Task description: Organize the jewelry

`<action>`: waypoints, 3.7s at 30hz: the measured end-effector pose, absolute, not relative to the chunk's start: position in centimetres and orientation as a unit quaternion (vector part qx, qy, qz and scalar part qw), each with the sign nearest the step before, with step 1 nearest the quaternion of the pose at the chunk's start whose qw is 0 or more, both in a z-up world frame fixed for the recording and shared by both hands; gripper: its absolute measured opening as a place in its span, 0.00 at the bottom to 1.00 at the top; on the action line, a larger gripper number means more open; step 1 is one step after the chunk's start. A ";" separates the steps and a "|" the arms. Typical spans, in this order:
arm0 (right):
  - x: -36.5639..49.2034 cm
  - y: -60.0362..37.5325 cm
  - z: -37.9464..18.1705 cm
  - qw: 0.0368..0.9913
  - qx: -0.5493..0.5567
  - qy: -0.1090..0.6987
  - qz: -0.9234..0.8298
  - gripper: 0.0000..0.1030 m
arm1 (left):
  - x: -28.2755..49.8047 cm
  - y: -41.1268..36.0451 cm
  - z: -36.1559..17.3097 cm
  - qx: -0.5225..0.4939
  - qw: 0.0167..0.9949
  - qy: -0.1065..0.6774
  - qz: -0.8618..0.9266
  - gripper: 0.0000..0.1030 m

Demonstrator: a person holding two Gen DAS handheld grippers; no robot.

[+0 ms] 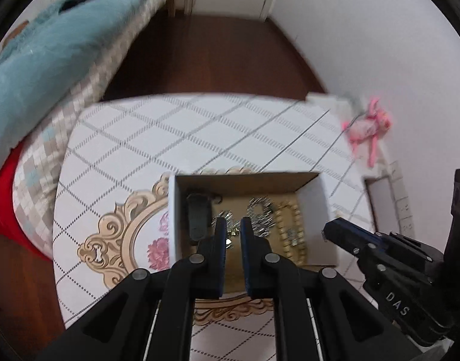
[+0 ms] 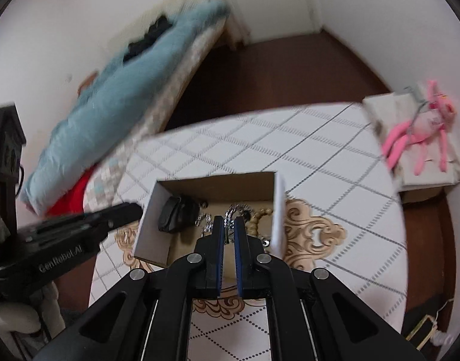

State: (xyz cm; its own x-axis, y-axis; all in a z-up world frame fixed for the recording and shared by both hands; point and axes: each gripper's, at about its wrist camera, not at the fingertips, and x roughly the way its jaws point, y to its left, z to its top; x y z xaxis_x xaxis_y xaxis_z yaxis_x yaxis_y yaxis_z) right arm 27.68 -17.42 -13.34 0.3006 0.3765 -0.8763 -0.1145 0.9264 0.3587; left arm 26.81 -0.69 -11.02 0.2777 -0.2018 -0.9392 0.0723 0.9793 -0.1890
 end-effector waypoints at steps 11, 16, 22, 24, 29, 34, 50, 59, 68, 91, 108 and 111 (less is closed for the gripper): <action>29.5 -17.6 -14.9 0.788 0.081 0.595 0.136 0.48 | 26.5 1.5 -10.9 -0.037 0.808 0.587 -0.016 0.83; 28.2 -18.0 -14.4 0.806 0.024 0.586 0.076 0.78 | 24.4 2.0 -11.4 -0.019 0.821 0.571 0.011 0.98; 26.3 -18.0 -16.0 0.803 -0.030 0.594 0.028 1.00 | 22.0 1.2 -12.3 0.010 0.834 0.552 0.017 1.00; 25.7 -18.2 -16.4 0.802 -0.031 0.596 0.023 1.00 | 21.7 1.3 -12.7 0.007 0.831 0.556 0.020 1.00; 24.9 -18.3 -16.3 0.805 -0.032 0.592 0.018 1.00 | 21.0 1.6 -12.9 -0.004 0.830 0.557 0.025 1.00; 24.5 -18.0 -15.8 0.808 -0.032 0.588 0.016 1.00 | 20.5 1.5 -12.5 -0.008 0.832 0.554 0.024 1.00; 19.2 -19.1 -7.1 0.849 -0.016 0.528 -0.002 1.00 | 14.6 0.7 -4.2 -0.020 0.867 0.497 0.017 1.00; 12.9 -19.3 1.7 0.883 -0.016 0.470 -0.008 1.00 | 9.3 1.1 3.4 -0.039 0.892 0.450 0.019 1.00; 7.8 -19.1 9.2 0.908 -0.016 0.418 -0.006 1.00 | 5.5 0.7 8.7 -0.039 0.908 0.416 0.007 1.00; 8.8 -19.3 12.5 0.901 -0.005 0.435 0.008 1.00 | 7.6 -0.1 8.5 -0.031 0.891 0.452 0.015 1.00; 16.6 -19.4 4.8 0.857 -0.015 0.515 0.007 1.00 | 13.2 0.0 3.6 -0.013 0.857 0.514 0.029 1.00; 17.2 -19.0 4.1 0.852 -0.018 0.523 0.006 1.00 | 13.7 0.1 3.3 -0.010 0.855 0.517 0.032 1.00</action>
State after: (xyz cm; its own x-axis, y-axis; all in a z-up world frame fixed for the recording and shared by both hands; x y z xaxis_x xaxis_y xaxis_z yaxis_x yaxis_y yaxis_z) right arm 17.22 -19.05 4.09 0.4533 -0.0085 -0.8913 -0.0297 0.9993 -0.0247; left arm 13.68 0.08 3.26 0.4637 0.0448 -0.8848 -0.0654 0.9977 0.0163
